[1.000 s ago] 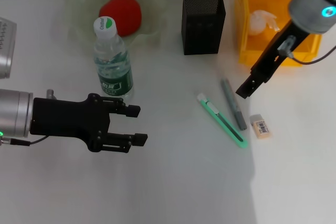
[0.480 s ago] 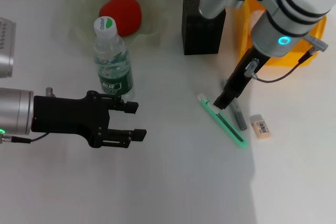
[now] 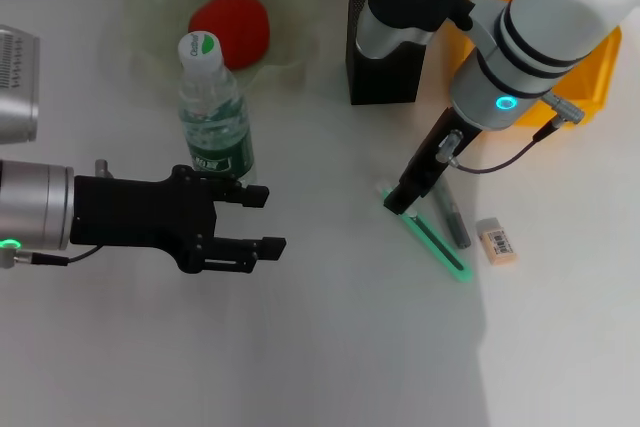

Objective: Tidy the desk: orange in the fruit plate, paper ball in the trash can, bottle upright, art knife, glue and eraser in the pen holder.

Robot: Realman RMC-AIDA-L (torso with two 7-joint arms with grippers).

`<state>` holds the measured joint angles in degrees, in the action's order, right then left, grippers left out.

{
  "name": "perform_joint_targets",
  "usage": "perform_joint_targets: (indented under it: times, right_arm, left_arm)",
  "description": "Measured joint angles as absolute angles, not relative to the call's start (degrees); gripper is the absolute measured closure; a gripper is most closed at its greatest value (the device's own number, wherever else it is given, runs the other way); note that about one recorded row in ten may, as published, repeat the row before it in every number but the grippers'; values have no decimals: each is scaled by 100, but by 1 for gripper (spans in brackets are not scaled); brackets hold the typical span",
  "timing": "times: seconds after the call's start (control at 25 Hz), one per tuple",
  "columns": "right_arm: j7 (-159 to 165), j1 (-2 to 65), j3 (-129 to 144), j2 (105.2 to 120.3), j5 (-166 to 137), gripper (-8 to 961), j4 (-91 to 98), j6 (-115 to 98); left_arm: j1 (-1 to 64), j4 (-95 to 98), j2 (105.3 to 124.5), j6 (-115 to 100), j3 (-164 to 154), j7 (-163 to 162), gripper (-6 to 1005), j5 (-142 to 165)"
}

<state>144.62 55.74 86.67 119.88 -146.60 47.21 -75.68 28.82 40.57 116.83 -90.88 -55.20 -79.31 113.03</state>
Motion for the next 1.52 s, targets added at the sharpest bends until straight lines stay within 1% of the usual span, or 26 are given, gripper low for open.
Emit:
perform_joint_targets:
  times: [0.08, 0.32, 0.52, 1.52]
  right_arm:
    - [14473, 5574, 8744, 11988, -14567, 235, 4660, -7460]
    - [14467, 5542, 8889, 11988, -14384, 311, 4581, -7267]
    - [14513, 5539, 9081, 11989, -14312, 549, 4487, -7105]
    - [14615, 5514, 9231, 11988, -14130, 746, 4365, -6946]
  left_arm:
    - [2883, 4060, 11695, -9073, -5519, -7934, 301, 11303]
    - [2883, 4068, 11707, -9036, -5519, -7955, 301, 11303]
    - [2878, 4046, 11711, -9012, -5519, -7953, 301, 11303]
    - [2875, 4025, 11725, -8932, -5529, -7902, 302, 11303]
